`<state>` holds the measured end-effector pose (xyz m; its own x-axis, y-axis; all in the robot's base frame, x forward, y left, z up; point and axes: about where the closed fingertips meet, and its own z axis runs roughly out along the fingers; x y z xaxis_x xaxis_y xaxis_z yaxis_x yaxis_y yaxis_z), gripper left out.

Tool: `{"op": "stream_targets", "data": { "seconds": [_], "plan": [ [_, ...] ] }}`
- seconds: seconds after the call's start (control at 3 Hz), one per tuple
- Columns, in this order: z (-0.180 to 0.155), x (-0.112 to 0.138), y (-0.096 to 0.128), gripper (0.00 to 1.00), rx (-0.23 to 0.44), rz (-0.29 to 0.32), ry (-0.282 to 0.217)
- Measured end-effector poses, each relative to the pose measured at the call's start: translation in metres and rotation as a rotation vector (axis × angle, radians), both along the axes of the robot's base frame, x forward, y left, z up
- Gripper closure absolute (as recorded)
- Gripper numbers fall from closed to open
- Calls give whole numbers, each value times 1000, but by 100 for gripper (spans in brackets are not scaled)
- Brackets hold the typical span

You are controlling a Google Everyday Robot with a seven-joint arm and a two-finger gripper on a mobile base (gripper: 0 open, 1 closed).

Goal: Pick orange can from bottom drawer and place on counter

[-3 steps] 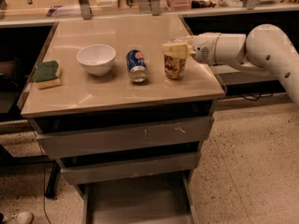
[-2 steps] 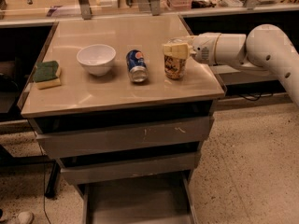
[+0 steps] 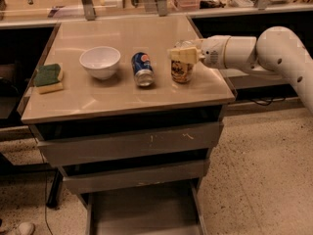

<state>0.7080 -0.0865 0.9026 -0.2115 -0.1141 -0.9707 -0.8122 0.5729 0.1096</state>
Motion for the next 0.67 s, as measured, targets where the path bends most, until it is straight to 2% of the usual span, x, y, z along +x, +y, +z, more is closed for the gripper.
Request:
{"op": "stream_targets", "data": {
  "seconds": [0.33, 0.67],
  "plan": [
    [0, 0, 0, 0, 0, 0, 0],
    [0, 0, 0, 0, 0, 0, 0]
  ]
}}
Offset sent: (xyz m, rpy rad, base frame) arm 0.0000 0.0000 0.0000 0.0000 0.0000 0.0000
